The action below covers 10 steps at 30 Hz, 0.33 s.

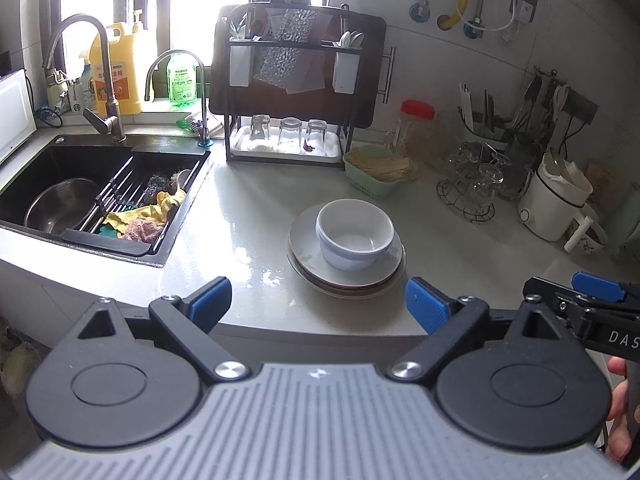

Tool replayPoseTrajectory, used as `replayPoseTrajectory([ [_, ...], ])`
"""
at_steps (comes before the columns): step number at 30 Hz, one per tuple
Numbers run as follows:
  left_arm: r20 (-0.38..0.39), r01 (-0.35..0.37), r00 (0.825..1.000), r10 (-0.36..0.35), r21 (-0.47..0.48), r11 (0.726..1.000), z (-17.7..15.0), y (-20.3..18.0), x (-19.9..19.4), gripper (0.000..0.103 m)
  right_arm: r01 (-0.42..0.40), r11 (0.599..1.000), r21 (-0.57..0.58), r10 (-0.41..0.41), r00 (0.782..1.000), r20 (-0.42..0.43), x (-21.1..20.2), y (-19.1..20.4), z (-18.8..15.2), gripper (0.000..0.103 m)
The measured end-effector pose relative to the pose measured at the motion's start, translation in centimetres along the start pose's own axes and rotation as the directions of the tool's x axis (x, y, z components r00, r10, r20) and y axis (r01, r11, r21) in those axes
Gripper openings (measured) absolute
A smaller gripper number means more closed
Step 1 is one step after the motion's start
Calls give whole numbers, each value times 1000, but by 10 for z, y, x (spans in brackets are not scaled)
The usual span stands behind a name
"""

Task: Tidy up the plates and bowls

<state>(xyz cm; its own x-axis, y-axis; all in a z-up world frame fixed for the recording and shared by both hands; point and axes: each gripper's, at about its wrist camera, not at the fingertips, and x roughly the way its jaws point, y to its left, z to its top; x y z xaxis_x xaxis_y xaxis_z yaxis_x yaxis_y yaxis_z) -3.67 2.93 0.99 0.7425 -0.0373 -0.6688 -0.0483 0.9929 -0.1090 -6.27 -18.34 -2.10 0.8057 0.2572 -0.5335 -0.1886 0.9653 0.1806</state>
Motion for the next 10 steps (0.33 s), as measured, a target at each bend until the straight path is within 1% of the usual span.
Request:
replayPoseTrajectory([
  [10, -4, 6, 1000, -6, -5, 1000, -2, 2, -1, 96, -1, 1000, 0, 1, 1000, 0, 0, -1, 0, 94],
])
